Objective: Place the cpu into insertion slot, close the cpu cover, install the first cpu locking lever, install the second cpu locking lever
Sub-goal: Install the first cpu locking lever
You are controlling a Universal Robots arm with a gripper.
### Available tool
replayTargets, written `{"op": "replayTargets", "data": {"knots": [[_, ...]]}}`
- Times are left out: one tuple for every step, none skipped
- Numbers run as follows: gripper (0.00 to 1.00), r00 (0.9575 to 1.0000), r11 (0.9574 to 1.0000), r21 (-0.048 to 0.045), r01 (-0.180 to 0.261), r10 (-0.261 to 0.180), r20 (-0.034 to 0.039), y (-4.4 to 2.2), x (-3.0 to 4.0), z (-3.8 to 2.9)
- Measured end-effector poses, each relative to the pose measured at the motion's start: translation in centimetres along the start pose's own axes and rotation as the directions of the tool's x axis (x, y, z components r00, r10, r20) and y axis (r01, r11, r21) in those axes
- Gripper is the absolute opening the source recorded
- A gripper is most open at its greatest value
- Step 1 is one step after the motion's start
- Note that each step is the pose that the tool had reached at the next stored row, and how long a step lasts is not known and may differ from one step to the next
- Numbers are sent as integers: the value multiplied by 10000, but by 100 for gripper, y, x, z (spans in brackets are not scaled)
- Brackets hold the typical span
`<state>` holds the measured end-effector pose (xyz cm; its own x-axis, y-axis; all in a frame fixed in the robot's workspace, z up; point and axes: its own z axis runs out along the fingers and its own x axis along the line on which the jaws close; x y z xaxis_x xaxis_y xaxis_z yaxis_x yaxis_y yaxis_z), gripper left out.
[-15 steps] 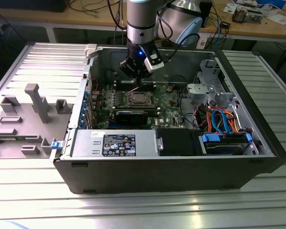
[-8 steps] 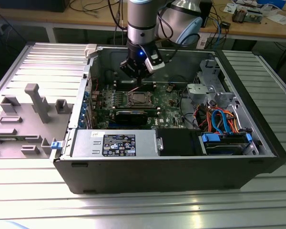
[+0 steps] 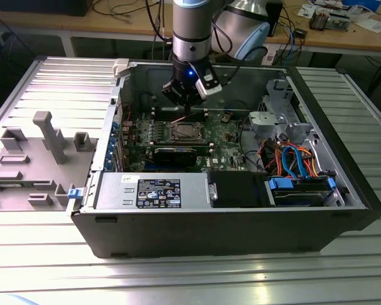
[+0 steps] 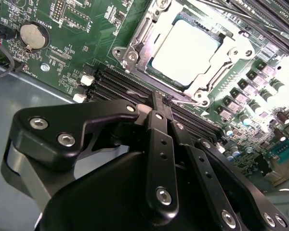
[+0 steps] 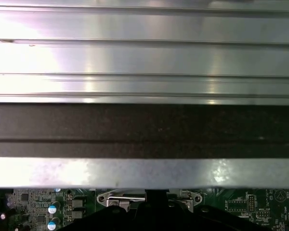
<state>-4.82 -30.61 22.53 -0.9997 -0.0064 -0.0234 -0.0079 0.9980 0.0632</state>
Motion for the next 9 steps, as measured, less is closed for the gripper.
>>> {"op": "replayTargets", "data": {"knots": [[11,10000,10000,0,0,0,0,0,-4,4],[11,10000,10000,0,0,0,0,-1,-9,9],[11,10000,10000,0,1,-1,0,-1,-17,18],[11,10000,10000,0,1,-1,0,-2,-21,21],[11,10000,10000,0,0,0,0,-2,-26,25],[11,10000,10000,-1,1,-1,0,-2,-34,34],[11,10000,10000,-1,1,-1,0,-3,-38,40],[11,10000,10000,0,1,-1,0,-3,-41,45],[11,10000,10000,0,1,-1,0,-4,-48,59]]}}
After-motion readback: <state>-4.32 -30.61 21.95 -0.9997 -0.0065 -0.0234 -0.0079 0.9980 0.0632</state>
